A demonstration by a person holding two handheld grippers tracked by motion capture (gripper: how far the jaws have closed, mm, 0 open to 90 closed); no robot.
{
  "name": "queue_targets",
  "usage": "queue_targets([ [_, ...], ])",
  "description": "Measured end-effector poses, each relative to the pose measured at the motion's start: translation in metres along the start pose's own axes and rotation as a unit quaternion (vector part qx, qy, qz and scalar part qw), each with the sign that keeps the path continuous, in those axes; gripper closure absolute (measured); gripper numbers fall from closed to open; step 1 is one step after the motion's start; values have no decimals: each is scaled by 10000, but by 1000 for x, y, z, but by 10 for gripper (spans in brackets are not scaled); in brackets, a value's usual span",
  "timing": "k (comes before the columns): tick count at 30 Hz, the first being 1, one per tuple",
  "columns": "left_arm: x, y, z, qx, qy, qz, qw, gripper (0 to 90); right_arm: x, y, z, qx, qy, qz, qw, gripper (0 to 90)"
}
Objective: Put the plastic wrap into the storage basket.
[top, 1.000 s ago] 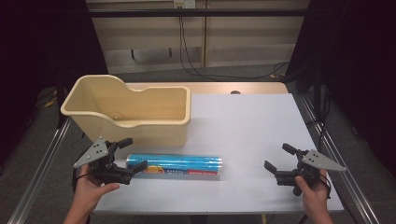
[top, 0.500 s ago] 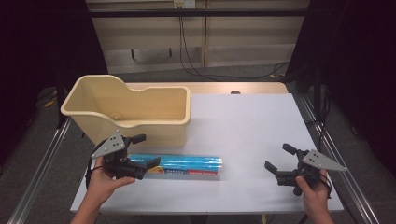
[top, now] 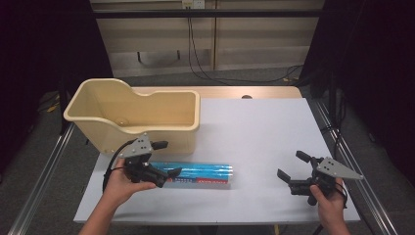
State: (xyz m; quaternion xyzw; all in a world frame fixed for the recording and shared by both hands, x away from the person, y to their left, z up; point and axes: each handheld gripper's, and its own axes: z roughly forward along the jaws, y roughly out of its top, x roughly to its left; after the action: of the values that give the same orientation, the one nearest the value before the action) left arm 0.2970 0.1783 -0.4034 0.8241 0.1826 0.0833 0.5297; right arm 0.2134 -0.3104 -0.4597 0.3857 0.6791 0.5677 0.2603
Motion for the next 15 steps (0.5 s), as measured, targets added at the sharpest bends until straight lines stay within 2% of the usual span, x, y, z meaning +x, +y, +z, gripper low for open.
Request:
queue_targets([
  [4,-1,8,8,264,-119,76,9996,0,0,0,0,0,2,3,10000,8],
  [7,-3,13,15,507,-238,24,9984,0,0,0,0,14,12,-4,10000,8],
  [10,-4,16,21,713,-291,76,9970,0,0,0,0,18,24,-17,10000,8],
  [15,-5,21,32,1174,-416,189,9920,1,-1,0,0,17,39,-23,10000,8],
])
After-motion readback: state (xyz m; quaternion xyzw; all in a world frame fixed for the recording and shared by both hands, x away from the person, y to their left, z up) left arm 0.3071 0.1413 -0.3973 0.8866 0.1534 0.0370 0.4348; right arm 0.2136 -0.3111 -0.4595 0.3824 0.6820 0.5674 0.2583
